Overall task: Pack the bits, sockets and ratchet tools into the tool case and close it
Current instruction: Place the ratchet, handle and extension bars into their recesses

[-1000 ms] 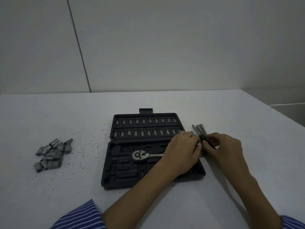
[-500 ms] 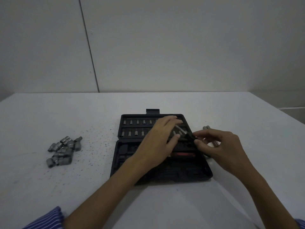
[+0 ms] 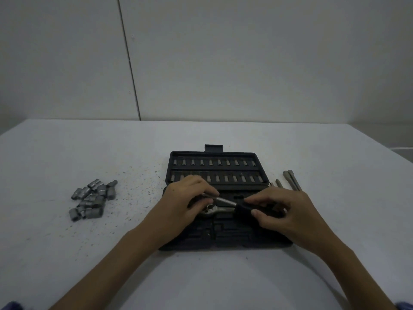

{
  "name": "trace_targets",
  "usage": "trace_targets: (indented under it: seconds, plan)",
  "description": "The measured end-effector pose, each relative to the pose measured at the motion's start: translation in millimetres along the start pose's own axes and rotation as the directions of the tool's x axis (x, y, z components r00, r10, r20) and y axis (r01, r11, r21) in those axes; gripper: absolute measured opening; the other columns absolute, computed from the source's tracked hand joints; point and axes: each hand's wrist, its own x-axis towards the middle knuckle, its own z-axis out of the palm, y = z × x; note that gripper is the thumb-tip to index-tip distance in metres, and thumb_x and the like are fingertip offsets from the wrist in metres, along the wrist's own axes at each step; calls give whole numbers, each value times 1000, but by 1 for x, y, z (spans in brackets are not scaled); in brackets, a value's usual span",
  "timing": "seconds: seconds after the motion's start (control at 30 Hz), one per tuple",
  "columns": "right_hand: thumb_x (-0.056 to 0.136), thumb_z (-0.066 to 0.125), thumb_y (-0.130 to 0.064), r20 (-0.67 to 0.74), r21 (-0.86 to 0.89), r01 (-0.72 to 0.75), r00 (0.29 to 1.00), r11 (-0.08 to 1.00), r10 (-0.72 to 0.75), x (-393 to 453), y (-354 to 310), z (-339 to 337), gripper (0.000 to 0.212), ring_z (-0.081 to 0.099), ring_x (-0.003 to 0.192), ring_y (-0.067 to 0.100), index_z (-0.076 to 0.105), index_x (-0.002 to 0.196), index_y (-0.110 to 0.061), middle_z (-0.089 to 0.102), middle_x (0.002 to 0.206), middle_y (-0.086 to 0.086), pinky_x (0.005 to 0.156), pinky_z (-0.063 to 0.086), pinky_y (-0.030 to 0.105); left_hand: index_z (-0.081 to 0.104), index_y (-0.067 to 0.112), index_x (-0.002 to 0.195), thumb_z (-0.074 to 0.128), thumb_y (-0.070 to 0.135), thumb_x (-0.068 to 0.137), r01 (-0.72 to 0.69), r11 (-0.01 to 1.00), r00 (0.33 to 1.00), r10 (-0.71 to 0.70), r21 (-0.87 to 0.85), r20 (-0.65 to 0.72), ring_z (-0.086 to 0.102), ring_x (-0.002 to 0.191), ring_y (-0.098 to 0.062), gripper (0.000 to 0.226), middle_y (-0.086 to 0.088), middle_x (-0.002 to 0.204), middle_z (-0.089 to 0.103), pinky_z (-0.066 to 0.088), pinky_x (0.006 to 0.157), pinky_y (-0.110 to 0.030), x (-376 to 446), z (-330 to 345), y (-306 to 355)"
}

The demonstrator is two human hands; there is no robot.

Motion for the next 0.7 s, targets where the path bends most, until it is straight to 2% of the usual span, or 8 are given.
trace_targets:
  seconds: [0.1, 0.17, 0.33, 0.53, 0.7]
  plan:
    - [75, 65, -36, 31, -16, 26, 999, 1000, -25, -3, 0, -1, 27, 65, 86, 1, 72, 100, -30, 69, 94, -19, 72, 49, 9, 72, 14, 94, 68, 13, 80, -29, 999, 999, 30, -33, 32, 57, 80, 1, 15, 7, 88, 65, 44, 70, -8, -3, -3, 2]
    - [75, 66, -34, 50, -22, 36, 998, 999, -35, -5, 1, -2, 26, 65, 88, 0, 73, 100, -29, 68, 95, -19, 74, 49, 10, 73, 15, 93, 69, 16, 79, -36, 998, 998, 39, -53, 52, 58, 78, -1, 14, 8, 86, 65, 48, 67, -13, -6, -4, 3]
    - [75, 68, -32, 66, -52, 70, 996, 996, -66, -7, 5, -3, 26, 65, 88, 0, 73, 100, -31, 68, 94, -20, 76, 50, 13, 74, 18, 93, 69, 22, 79, -42, 998, 992, 46, -42, 118, 57, 84, -1, 15, 12, 87, 66, 50, 69, -21, -11, -3, 2]
    - [75, 68, -33, 76, -93, 90, 994, 992, -83, -8, 8, -3, 25, 63, 90, 0, 74, 99, -33, 67, 93, -20, 78, 48, 11, 73, 22, 92, 61, 30, 80, -50, 998, 984, 55, -30, 172, 56, 87, 0, 18, 14, 88, 63, 50, 71, -23, -13, -3, 3]
    - [76, 67, -32, 93, -117, 112, 990, 987, -101, -8, 5, -2, 19, 62, 87, -2, 76, 92, -33, 66, 90, -21, 74, 44, 6, 73, 22, 90, 61, 30, 82, -70, 997, 982, 72, -14, 174, 51, 85, 3, 17, 15, 84, 60, 47, 71, -18, -14, -2, 3]
